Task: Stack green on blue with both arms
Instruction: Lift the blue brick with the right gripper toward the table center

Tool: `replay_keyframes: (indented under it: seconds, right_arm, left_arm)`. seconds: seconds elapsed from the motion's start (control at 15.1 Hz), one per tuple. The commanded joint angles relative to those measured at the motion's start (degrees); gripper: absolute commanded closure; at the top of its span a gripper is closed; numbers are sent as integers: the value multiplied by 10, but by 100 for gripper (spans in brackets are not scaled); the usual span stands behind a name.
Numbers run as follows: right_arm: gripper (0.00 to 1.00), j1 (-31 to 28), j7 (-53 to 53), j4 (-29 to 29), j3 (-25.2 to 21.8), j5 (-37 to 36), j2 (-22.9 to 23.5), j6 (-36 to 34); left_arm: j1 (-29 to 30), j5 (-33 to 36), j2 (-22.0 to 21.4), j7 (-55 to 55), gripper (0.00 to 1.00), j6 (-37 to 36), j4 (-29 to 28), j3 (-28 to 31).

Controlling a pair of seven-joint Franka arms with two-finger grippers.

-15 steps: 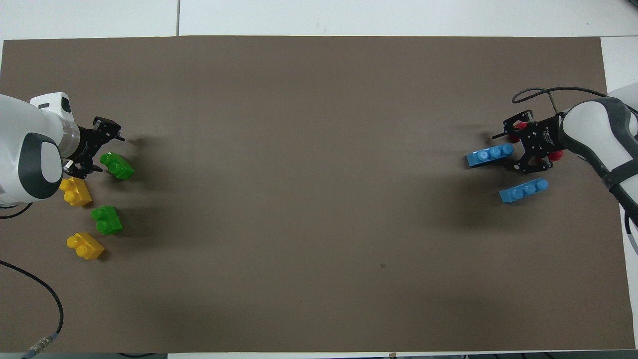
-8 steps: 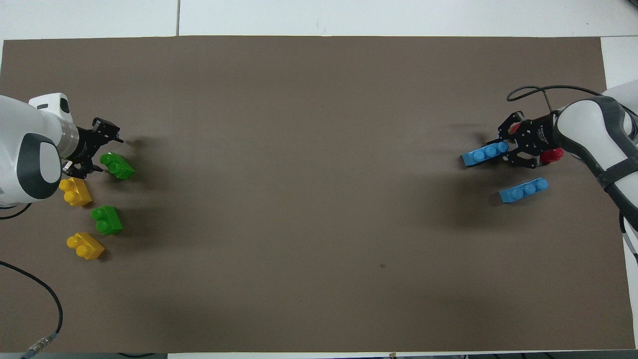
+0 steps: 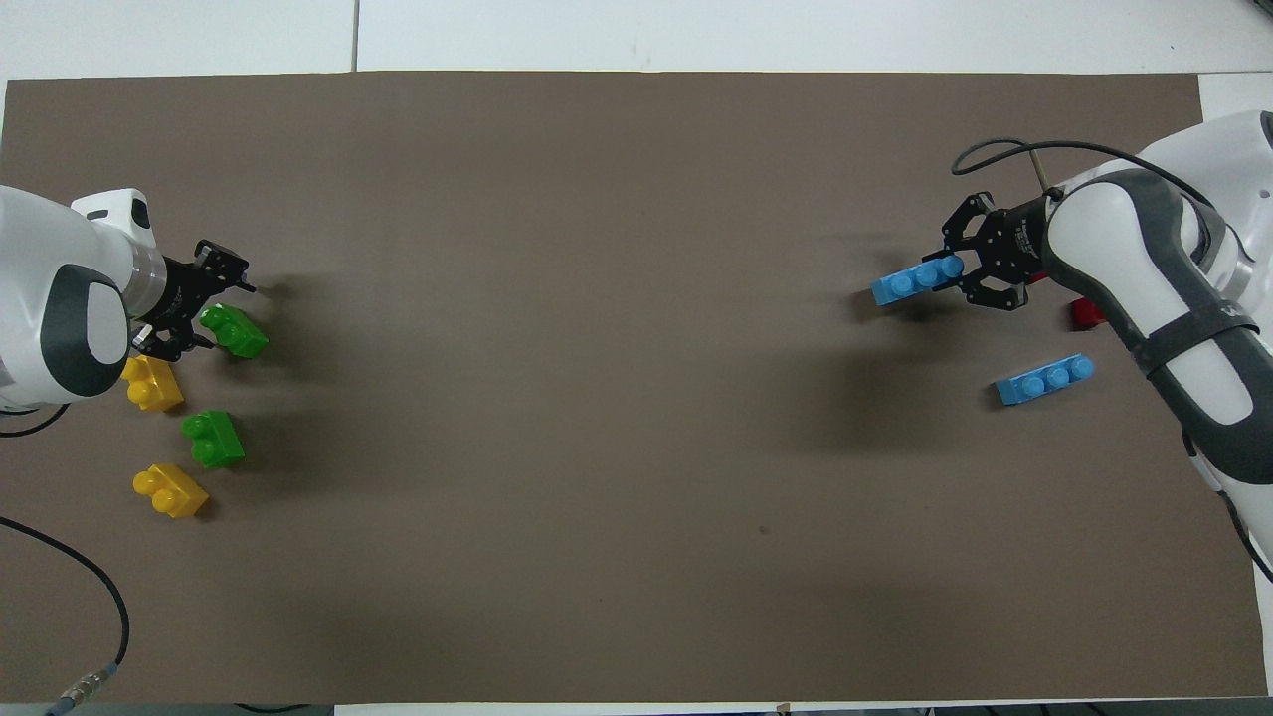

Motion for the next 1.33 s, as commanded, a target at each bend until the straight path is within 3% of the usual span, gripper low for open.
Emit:
replay_keyframes:
  seconds: [0.0,0.2,0.53,0.86,1.26]
  right_arm:
    - [100,37,61,9,1,33,-26,-2]
    - [100,73,129,9,1,37,-58,-2]
    - [100,149,259,5,1,54,-79,28]
    - [100,238,396,-73,1,53,-98,185]
    - [100,291,451,-114,1,54,-72,291]
  left_arm:
    - [-1,9,-5,4,9,-6,-5,2]
    - [-1,9,-6,4,28,-3,-8,2]
    - [2,9,-6,5,97,0,-8,2]
    - [1,10,-5,6,100,3,-7,2]
    - [-4,5,-22,-3,100,-39,12,1]
